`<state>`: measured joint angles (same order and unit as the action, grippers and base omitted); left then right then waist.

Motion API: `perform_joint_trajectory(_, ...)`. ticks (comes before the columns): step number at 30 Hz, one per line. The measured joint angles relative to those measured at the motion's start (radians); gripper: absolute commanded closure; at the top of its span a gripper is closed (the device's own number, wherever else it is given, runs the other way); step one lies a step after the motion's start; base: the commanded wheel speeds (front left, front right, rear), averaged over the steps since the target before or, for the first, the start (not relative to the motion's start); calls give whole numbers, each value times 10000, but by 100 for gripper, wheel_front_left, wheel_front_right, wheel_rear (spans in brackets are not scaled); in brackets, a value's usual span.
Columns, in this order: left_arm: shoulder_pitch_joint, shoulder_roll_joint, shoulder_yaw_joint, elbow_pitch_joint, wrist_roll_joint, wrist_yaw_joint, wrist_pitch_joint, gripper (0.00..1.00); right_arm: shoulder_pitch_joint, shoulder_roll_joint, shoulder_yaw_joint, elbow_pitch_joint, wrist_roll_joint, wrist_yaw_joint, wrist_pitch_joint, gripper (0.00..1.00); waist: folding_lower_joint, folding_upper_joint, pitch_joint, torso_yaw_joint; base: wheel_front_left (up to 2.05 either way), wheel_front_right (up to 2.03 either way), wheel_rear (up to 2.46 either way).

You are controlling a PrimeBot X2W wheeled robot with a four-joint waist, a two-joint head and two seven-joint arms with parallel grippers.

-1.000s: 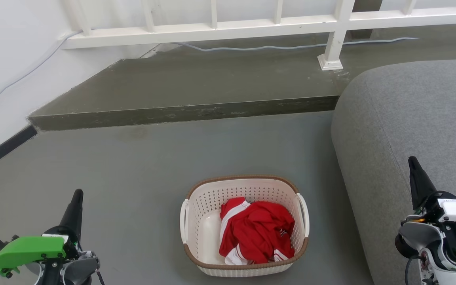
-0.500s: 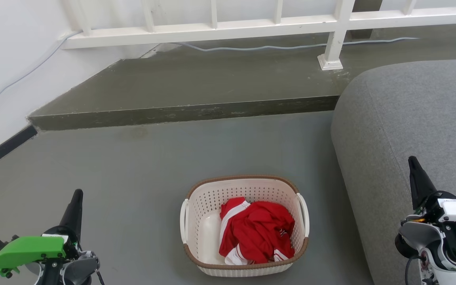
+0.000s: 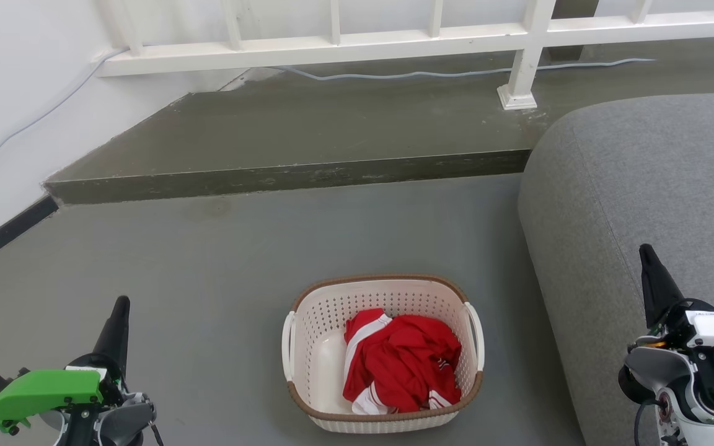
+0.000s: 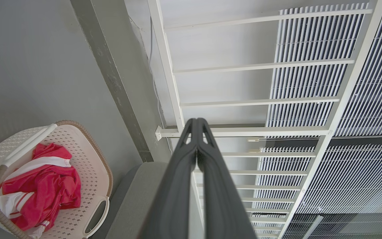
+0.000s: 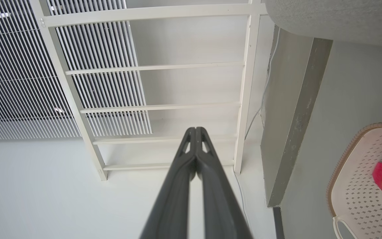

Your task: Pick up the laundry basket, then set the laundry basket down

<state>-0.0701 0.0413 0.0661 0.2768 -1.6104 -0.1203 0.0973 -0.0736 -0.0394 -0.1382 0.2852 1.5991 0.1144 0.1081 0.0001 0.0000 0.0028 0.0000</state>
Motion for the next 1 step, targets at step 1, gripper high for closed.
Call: perform_joint_trajectory(1, 0, 0, 0, 0, 0, 0, 0, 100, 0, 0, 0, 0, 10, 0, 0, 100, 0, 0, 0, 0, 0, 0, 0)
